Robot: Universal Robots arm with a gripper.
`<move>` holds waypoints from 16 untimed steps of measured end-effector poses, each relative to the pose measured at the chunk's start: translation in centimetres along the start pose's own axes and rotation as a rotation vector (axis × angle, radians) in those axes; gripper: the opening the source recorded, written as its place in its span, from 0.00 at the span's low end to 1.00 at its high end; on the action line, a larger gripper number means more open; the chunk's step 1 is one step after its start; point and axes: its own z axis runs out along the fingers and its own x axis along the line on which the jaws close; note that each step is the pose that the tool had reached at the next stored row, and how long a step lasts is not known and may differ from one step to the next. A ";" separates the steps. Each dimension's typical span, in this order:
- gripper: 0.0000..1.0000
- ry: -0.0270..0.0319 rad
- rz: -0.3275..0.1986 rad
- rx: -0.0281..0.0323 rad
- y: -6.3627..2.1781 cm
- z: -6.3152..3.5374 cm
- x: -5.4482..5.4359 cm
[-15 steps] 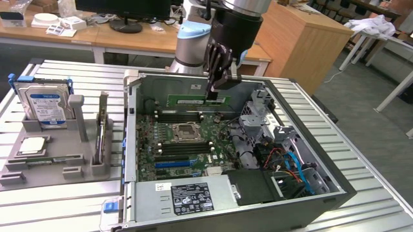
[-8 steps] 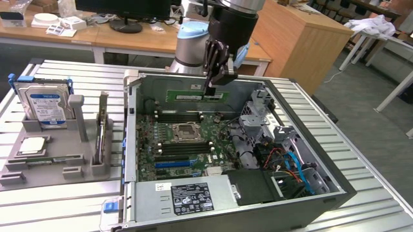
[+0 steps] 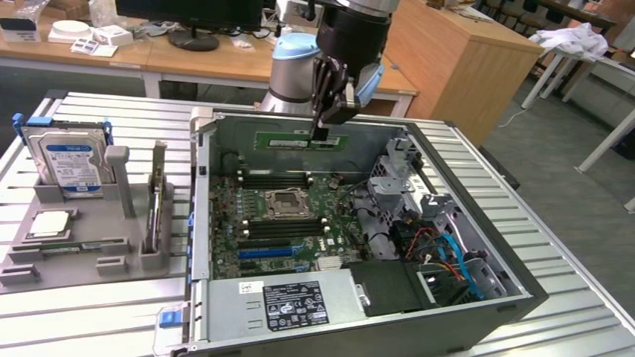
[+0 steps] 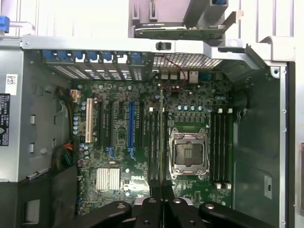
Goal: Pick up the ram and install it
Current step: 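Pick up the ram and move it above insertion slot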
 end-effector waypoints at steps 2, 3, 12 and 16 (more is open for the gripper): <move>0.12 0.0001 0.001 0.0000 0.00 0.02 -0.3; 0.12 0.0000 0.001 0.0000 0.00 0.04 -0.5; 0.12 -0.0001 0.001 0.0001 -0.02 0.47 -0.5; 0.12 -0.0001 0.001 0.0001 -0.06 1.14 -0.5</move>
